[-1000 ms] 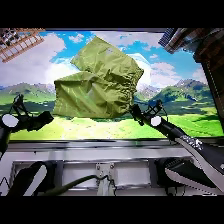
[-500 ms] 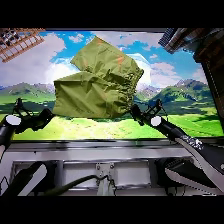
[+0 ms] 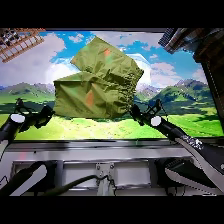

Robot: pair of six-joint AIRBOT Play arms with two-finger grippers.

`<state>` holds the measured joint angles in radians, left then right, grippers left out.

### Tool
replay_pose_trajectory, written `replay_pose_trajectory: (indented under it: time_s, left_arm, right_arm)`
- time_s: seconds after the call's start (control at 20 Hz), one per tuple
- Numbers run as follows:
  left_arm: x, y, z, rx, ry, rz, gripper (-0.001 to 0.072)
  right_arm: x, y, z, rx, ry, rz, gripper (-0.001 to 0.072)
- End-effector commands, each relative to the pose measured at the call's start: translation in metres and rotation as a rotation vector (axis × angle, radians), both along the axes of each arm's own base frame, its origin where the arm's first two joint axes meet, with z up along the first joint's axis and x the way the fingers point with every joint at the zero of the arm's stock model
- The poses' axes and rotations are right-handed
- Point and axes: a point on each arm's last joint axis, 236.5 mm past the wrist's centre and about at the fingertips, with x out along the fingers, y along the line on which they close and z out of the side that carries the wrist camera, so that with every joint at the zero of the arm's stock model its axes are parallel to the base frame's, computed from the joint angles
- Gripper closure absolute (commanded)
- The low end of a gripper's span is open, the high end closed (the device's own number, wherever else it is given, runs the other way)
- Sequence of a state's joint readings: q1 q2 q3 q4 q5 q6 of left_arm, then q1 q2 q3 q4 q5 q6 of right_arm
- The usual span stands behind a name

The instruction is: Fold the clothes and pants, and hang the long-sleeved shirts on hangers.

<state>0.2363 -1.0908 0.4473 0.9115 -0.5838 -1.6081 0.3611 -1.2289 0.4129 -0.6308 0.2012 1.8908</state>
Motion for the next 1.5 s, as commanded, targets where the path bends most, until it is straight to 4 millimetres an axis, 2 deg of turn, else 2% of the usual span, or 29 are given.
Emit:
replay_pose_trajectory:
  time_s: [0.0,0.1,0.15,0.2,0.25,0.3,0.35,0.45,0.5,0.65,0.75,0.8,0.9,0.95,1.1,1.2,1.3,1.4,1.45]
  left_arm:
    - [0.008,-0.011,-0.007,0.013,-0.015,-0.014,0.0324]
    - [0.016,-0.016,-0.007,-0.013,-0.033,0.022,0.0334]
    - [0.018,-0.019,-0.008,-0.024,-0.033,0.032,0.0380]
    - [0.019,-0.022,-0.010,-0.029,-0.031,0.033,0.0380]
    - [0.019,-0.022,-0.012,-0.027,-0.027,0.032,0.0412]
    - [0.018,-0.022,-0.015,-0.026,-0.021,0.033,0.0508]
    - [0.019,-0.020,-0.015,-0.023,-0.021,0.039,0.0515]
    - [0.020,-0.018,-0.014,-0.022,-0.027,0.044,0.0675]
    - [0.023,-0.019,-0.010,-0.025,-0.035,0.040,0.0699]
    - [0.034,-0.021,0.016,-0.017,-0.103,0.012,0.0699]
    - [0.046,-0.022,0.051,0.019,-0.209,-0.045,0.0701]
    - [0.053,-0.022,0.077,0.034,-0.275,-0.062,0.0701]
    - [0.066,-0.021,0.140,0.052,-0.436,-0.059,0.0702]
    - [0.071,-0.022,0.179,0.053,-0.530,-0.051,0.0702]
    - [0.069,-0.022,0.297,0.095,-0.800,-0.050,0.0703]
    - [0.058,-0.022,0.372,0.124,-0.966,-0.042,0.0703]
    - [0.041,-0.024,0.438,0.146,-1.106,-0.042,0.0703]
    - [0.019,-0.026,0.496,0.183,-1.232,-0.051,0.0704]
    - [0.005,-0.028,0.523,0.212,-1.297,-0.060,0.0704]
  right_arm:
    - [-0.001,0.000,0.000,0.000,0.002,0.001,0.0673]
    - [-0.001,0.001,0.000,0.000,0.002,0.002,0.0673]
    - [-0.001,0.001,0.000,0.000,0.002,0.002,0.0673]
    - [0.000,0.000,0.000,0.000,0.001,0.001,0.0673]
    - [0.000,0.000,0.000,0.000,0.001,0.001,0.0673]
    - [-0.001,0.000,0.000,0.000,0.002,0.001,0.0673]
    - [-0.001,0.000,0.000,0.000,0.002,0.001,0.0673]
    - [-0.002,0.002,0.000,0.004,0.004,0.007,0.0673]
    - [-0.003,0.003,0.002,-0.001,0.001,0.023,0.0673]
    - [-0.005,0.006,0.017,-0.047,-0.064,0.141,0.0673]
    - [-0.006,0.011,0.036,-0.046,-0.110,0.192,0.0673]
    - [-0.006,0.015,0.050,-0.027,-0.137,0.204,0.0673]
    - [-0.005,0.026,0.090,0.033,-0.177,0.249,0.0673]
    - [-0.001,0.031,0.120,0.052,-0.224,0.288,0.0673]
    - [0.021,0.034,0.240,0.023,-0.484,0.385,0.0673]
    - [0.031,0.029,0.323,-0.016,-0.656,0.403,0.0673]
    - [0.028,0.030,0.399,-0.032,-0.790,0.430,0.0673]
    - [0.014,0.032,0.462,-0.035,-0.903,0.456,0.0673]
    - [0.006,0.031,0.486,-0.040,-0.948,0.466,0.0673]
